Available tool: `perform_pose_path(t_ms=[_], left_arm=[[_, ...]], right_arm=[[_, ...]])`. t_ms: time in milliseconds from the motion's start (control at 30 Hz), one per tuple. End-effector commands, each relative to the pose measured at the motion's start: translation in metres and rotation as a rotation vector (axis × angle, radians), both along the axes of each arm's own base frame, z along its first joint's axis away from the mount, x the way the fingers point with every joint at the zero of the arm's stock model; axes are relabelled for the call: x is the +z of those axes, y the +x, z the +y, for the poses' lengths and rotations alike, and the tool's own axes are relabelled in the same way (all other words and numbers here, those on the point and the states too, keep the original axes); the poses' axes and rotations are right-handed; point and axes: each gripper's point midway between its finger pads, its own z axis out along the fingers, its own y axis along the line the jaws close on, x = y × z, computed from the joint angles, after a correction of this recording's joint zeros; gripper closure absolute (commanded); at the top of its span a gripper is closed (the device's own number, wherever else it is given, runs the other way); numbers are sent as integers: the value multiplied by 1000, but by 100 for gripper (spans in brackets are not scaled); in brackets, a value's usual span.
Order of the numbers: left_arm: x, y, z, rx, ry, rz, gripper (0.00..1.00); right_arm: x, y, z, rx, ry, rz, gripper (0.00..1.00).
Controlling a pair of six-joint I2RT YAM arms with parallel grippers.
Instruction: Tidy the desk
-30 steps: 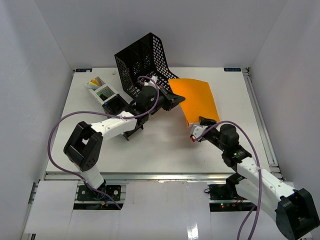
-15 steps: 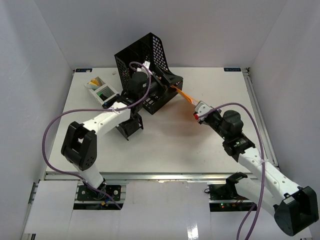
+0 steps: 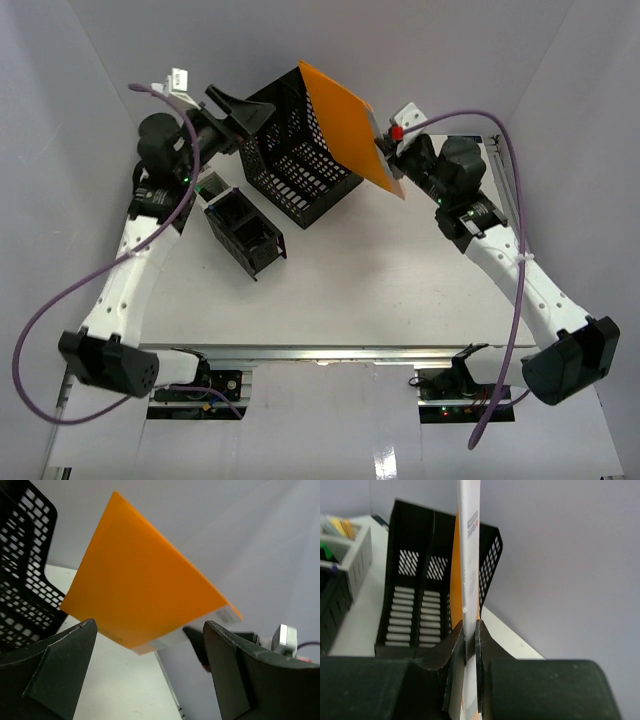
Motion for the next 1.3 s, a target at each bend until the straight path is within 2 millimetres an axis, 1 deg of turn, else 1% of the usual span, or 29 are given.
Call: perform_pose_path(t_ms=[0,100,167,233,300,333,433,500,633,733,767,833,933,1033,1100,1200,1267], left_arm=[[-6,-56,31,76,213,-99,2],[-37,-80,52,148,300,-62,2],[-43,-103,69,210,327,-79,2],[-63,-122,80,246,345,-58,2],[-82,-137,87,261,350,-35,2],[-90,-143,90,269,352,-24,2],[-118,-156,95,279,352,22,2],[-123,-168,100,291,336,20,2],[-127,-178,104,309,305,25,2],[-129,-181,105,314,290,31,2],[-129,-182,105,316,286,32,2],[-132,-183,106,320,279,39,2],[-135,-185,108,328,271,45,2],[-140,-184,109,336,265,59,2],[-142,-184,109,338,262,65,2],[-149,-183,108,336,260,79,2],[-150,-183,108,334,257,80,2]], right_arm=[[71,12,24,75,185,-36,92],[101,27,39,117,230,-63,92],[107,31,48,140,250,-62,92],[107,40,58,154,265,-54,92],[99,52,67,159,266,-40,92],[96,57,69,161,266,-37,92],[101,68,74,156,276,-63,92],[100,77,79,155,279,-67,92],[92,92,91,170,295,-50,92],[96,103,97,162,319,-64,92],[92,107,98,156,320,-60,92],[90,118,101,145,334,-67,92],[87,125,102,145,358,-57,92],[76,126,109,183,399,16,92],[70,122,112,213,419,65,92],[45,117,118,246,407,141,92],[42,115,117,246,398,148,92]])
